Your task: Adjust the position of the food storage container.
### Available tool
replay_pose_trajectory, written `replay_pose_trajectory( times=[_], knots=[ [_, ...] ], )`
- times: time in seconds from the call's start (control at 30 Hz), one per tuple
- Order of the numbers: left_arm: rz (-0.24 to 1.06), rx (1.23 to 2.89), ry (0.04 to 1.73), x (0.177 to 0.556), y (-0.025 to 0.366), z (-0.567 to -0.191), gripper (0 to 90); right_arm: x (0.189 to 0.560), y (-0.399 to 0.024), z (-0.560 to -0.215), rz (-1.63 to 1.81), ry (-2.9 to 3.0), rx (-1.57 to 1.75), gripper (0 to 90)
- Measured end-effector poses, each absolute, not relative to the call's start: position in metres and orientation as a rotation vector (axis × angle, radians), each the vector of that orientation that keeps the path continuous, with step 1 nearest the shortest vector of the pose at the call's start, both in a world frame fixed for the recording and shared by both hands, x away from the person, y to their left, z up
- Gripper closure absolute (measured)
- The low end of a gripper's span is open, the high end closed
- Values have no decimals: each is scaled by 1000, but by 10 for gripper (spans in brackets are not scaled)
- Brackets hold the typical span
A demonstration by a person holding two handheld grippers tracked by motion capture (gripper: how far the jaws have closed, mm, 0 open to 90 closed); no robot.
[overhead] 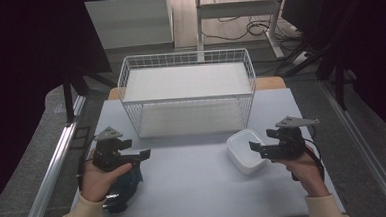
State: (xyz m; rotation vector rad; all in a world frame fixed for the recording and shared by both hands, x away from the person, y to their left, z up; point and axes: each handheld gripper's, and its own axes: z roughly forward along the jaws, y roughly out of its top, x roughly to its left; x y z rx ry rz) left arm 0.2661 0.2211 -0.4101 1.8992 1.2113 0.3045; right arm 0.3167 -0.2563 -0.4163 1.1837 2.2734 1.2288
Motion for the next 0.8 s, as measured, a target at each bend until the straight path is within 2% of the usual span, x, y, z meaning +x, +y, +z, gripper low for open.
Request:
replay_pose_trajectory(
  times=[0.17, 0.4, 0.8],
  knots=[
    [318, 1894, 1229, 263, 233, -406, 205, 316, -258, -416, 1239, 2272, 1190, 182],
    [370, 1848, 1295, 248, 271, -397, 239, 316, -259, -418, 1233, 2265, 1204, 192],
    [376, 1840, 1375, 232, 304, -410, 329, 314, -258, -416, 1220, 2260, 1205, 193]
  ],
)
